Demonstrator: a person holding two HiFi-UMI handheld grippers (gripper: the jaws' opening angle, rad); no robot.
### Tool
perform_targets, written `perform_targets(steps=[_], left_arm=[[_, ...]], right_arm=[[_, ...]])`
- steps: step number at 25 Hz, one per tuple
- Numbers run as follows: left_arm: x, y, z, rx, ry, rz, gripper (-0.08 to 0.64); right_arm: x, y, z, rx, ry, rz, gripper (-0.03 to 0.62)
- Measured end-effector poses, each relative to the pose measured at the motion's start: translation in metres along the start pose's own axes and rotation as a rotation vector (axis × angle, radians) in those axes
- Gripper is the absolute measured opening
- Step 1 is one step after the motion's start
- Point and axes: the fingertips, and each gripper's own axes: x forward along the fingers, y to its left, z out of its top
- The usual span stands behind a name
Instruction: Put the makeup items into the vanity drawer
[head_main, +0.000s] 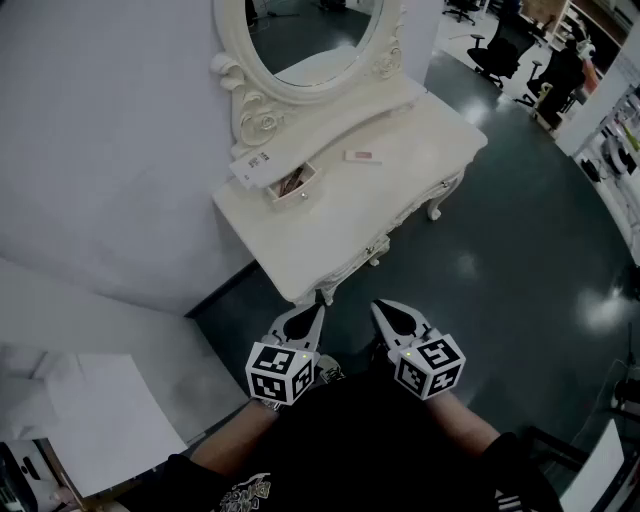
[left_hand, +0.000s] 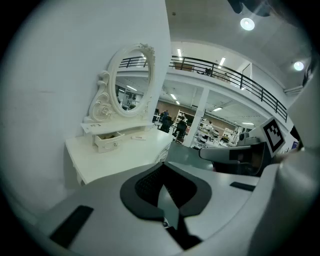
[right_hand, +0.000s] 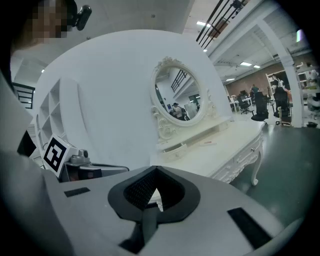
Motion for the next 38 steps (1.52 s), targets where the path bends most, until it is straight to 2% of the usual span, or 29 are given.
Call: perform_targets(steps=[20, 38], left_arm=[[0.0, 0.001, 0.0, -0.002, -0.005, -0.007, 0.008], [0.009, 0.001, 0.005, 0.042, -0.01, -0.019, 0.008]], right_arm=[[0.005, 0.006, 0.003, -0.015, -0.016, 0.033, 0.029], [0.013, 0.002, 0.004, -0.014, 0.009, 0.032, 0.029]])
